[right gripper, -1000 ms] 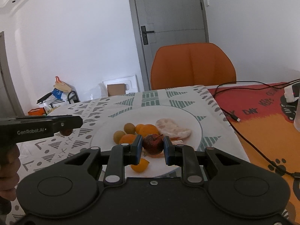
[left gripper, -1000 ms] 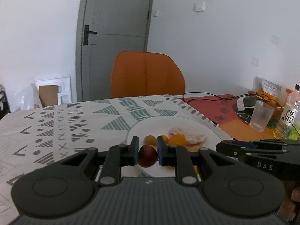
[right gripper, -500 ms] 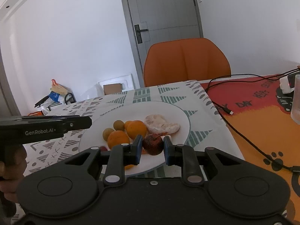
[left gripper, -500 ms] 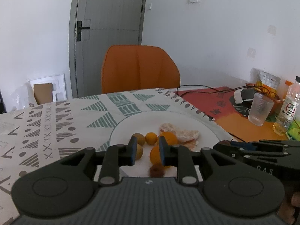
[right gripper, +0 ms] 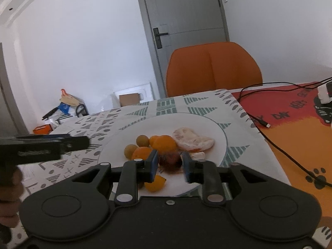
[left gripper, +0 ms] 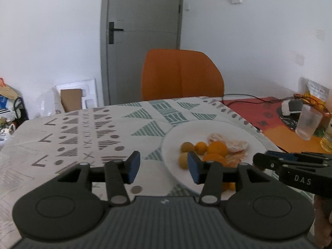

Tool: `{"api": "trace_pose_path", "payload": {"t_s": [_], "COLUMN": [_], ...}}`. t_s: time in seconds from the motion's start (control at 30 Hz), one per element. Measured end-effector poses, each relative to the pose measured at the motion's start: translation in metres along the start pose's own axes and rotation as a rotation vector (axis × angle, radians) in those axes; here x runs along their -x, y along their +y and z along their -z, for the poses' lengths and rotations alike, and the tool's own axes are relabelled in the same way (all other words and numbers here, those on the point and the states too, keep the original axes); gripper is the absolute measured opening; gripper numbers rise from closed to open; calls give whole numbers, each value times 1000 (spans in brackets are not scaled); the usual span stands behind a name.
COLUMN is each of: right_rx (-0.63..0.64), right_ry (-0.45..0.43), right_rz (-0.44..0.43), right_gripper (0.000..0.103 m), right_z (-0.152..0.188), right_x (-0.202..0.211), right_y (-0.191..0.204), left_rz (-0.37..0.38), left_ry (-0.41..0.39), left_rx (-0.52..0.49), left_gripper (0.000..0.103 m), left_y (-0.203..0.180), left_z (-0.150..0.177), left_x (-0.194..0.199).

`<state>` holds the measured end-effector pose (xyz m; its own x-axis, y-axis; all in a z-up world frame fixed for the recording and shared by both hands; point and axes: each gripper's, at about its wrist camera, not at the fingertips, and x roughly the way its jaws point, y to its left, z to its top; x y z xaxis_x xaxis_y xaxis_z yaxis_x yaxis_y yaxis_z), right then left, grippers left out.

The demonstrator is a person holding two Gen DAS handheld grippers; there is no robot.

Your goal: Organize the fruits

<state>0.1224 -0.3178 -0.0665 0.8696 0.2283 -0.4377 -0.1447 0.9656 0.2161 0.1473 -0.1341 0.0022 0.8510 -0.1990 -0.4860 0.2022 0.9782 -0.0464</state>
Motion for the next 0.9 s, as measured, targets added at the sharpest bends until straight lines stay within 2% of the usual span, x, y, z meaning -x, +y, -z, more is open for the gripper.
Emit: {"api": "trace_pose_path", "payload": {"t_s": [0.03, 0.1, 0.2, 0.27, 0.37, 0.4, 0.53, 0.63, 0.8, 0.9], "right_rx": [-1, 4, 37, 47, 48, 50, 48, 38, 13, -9], "right_ry": [0, -6, -38, -43, -43, -43, -42, -33, -31, -26], "right_rz": [1, -2, -2, -18, -39, -46, -73, -89, -96, -110], "right_gripper": [42, 59, 77, 81, 93, 95, 103, 103, 103, 103], "right_z": [0, -2, -5, -6, -9, -9, -10, -11, -14, -18], "right_x": [1, 4, 11, 13, 15, 16, 22, 24, 29, 33], "right_y": [2, 7, 19, 25, 32, 34, 40, 44, 46, 45], "left_rz": [-9, -21, -31, -46, -75, -85, -136, -148, -180, -191], "left_ry": [-5, -5, 6, 0, -13, -19, -39, -35, -41, -43], "left_rx": [6, 23, 43, 43, 58, 66, 93, 105, 106, 111], "left_gripper": [48, 49, 49, 49, 49, 52, 74, 84, 94, 96], "left_y": [3, 10, 21, 27, 36, 39, 53, 60, 67, 71], "left_z": [0, 0, 1, 2, 2, 2, 3, 2, 4, 5], "left_x": [2, 6, 12, 19, 29, 33, 47, 55, 71, 79]}}
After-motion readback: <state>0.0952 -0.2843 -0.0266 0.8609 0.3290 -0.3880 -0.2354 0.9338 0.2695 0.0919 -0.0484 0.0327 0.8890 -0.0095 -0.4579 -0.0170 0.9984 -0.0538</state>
